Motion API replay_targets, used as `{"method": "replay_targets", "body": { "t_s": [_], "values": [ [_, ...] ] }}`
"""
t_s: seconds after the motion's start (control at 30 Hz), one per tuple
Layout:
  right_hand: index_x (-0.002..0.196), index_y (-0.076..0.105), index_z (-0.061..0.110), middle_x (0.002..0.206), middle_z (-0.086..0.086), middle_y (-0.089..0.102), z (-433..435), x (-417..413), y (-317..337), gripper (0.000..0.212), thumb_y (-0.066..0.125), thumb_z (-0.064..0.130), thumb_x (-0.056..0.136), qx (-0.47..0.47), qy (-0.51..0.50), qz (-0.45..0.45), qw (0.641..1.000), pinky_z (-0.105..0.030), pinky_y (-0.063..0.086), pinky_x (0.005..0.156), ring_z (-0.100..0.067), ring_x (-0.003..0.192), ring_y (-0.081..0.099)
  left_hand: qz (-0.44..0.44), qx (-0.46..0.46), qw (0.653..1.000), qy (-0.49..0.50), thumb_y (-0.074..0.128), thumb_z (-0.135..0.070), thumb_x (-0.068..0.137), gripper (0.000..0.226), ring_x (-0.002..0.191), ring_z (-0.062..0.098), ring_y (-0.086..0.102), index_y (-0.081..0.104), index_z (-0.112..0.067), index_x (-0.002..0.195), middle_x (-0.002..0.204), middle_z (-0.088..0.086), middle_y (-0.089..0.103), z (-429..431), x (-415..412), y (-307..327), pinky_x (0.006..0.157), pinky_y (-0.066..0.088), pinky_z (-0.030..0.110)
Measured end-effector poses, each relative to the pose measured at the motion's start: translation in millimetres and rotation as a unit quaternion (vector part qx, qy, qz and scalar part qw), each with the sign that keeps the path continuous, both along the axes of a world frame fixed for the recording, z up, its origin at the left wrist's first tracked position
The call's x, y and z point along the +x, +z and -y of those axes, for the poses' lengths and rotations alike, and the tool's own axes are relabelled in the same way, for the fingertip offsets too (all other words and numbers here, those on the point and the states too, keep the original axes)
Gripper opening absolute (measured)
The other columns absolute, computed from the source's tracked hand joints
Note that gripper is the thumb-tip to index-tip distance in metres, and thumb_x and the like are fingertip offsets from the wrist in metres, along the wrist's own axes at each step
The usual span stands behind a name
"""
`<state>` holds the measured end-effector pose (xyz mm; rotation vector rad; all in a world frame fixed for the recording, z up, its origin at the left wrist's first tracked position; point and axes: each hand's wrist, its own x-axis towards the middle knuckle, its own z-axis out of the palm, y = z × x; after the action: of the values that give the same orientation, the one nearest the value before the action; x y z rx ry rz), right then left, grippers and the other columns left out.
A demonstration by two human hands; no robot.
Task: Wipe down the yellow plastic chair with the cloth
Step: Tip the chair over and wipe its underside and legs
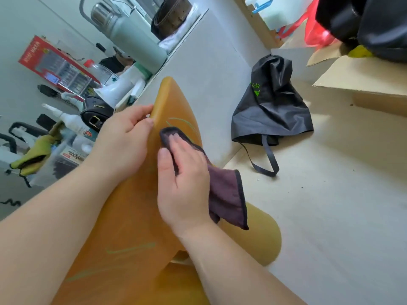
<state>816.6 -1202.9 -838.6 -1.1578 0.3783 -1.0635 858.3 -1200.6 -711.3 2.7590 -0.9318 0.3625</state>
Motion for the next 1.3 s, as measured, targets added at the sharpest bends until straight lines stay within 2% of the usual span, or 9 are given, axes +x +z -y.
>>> {"method": "replay_targets", "body": {
  "t_s": [0.07,0.2,0.37,0.57,0.67,0.9,1.07,1.17,1.3],
  "values": [
    [0.138,0.064,0.022,0.143,0.008,0.061,-3.5,2.2,-12.6,0.059,0.028,0.055,0.105,-0.079,-0.039,-0.041,0.995,-0.045,0.032,0.112,-0.021,0.132,0.046,-0.007,-0.002,1.000,0.001,0.048,-0.015,0.102,0.036,0.085,-0.030,0.049,0.059,-0.039,0.126,0.101,-0.033,0.057,-1.1,-1.2,1.3,0.069,0.031,-0.008],
    [0.153,0.041,0.039,0.162,0.017,0.034,6.1,15.7,-38.8,0.067,0.018,0.071,0.099,-0.153,0.016,-0.041,0.987,-0.067,0.003,0.120,-0.030,0.157,0.011,-0.002,0.001,1.000,0.008,0.049,-0.018,0.103,0.037,0.091,-0.024,0.052,0.061,-0.031,0.134,0.107,-0.031,0.060,-0.7,2.1,0.5,0.074,0.032,-0.008],
    [0.159,-0.005,0.047,0.169,0.019,-0.012,24.7,50.5,-48.3,0.088,0.007,0.090,0.083,-0.108,0.183,-0.031,0.977,-0.043,-0.001,0.127,-0.018,0.157,-0.014,0.000,-0.012,1.000,-0.003,0.048,-0.011,0.102,0.039,0.088,-0.032,0.049,0.058,-0.046,0.117,0.092,-0.042,0.055,0.5,-2.9,-1.1,0.070,0.033,-0.006],
    [0.158,0.004,0.051,0.168,0.024,0.003,66.5,64.6,-57.7,0.088,0.011,0.092,0.081,0.123,0.371,-0.079,0.917,-0.041,0.000,0.128,-0.001,0.155,-0.001,0.005,-0.001,1.000,0.019,0.047,-0.016,0.102,0.038,0.094,-0.029,0.050,0.062,-0.031,0.134,0.106,-0.037,0.057,1.9,2.2,-1.1,0.071,0.034,-0.008],
    [0.161,0.001,0.041,0.169,0.020,-0.006,55.5,57.9,-44.8,0.121,0.009,0.106,0.060,0.073,0.323,-0.044,0.942,-0.043,-0.003,0.128,-0.003,0.154,-0.011,0.005,-0.002,1.000,0.022,0.046,-0.013,0.102,0.041,0.101,-0.018,0.052,0.061,-0.026,0.138,0.123,-0.021,0.064,0.0,2.8,-0.2,0.075,0.032,-0.009],
    [0.159,-0.003,0.047,0.166,0.025,-0.016,36.5,39.4,-27.9,0.105,-0.003,0.099,0.067,-0.106,0.231,0.007,0.967,-0.047,-0.004,0.125,-0.009,0.154,-0.021,-0.009,0.003,1.000,0.021,0.045,-0.017,0.103,0.041,0.116,-0.011,0.048,0.058,-0.028,0.141,0.135,-0.018,0.058,-4.4,5.1,1.7,0.086,0.032,-0.007],
    [0.159,0.004,0.050,0.168,0.025,0.000,54.3,67.8,-63.6,0.116,0.014,0.107,0.059,0.139,0.350,-0.056,0.925,-0.042,0.002,0.128,0.005,0.152,-0.001,-0.023,-0.001,0.999,0.027,0.044,-0.024,0.105,0.039,0.123,0.001,0.054,0.056,-0.032,0.141,0.135,-0.019,0.060,-0.2,0.1,1.8,0.104,0.044,0.028],
    [0.160,0.003,0.046,0.168,0.024,-0.003,53.7,57.9,-53.5,0.126,0.011,0.110,0.051,0.121,0.347,-0.054,0.928,-0.042,0.001,0.128,0.002,0.153,-0.004,-0.018,0.009,0.999,0.025,0.042,-0.024,0.105,0.039,0.120,-0.003,0.053,0.056,-0.033,0.140,0.134,-0.020,0.060,-0.2,0.1,1.5,0.096,0.041,0.015],
    [0.159,-0.002,0.047,0.166,0.026,-0.015,45.5,30.6,-9.6,0.116,-0.005,0.103,0.058,-0.052,0.272,0.000,0.961,-0.047,-0.007,0.126,-0.010,0.154,-0.022,-0.021,0.008,1.000,-0.002,0.043,-0.028,0.099,0.045,0.120,-0.015,0.049,0.057,-0.026,0.141,0.136,-0.021,0.057,-3.9,4.9,3.1,0.094,0.035,-0.001]
  ]
}}
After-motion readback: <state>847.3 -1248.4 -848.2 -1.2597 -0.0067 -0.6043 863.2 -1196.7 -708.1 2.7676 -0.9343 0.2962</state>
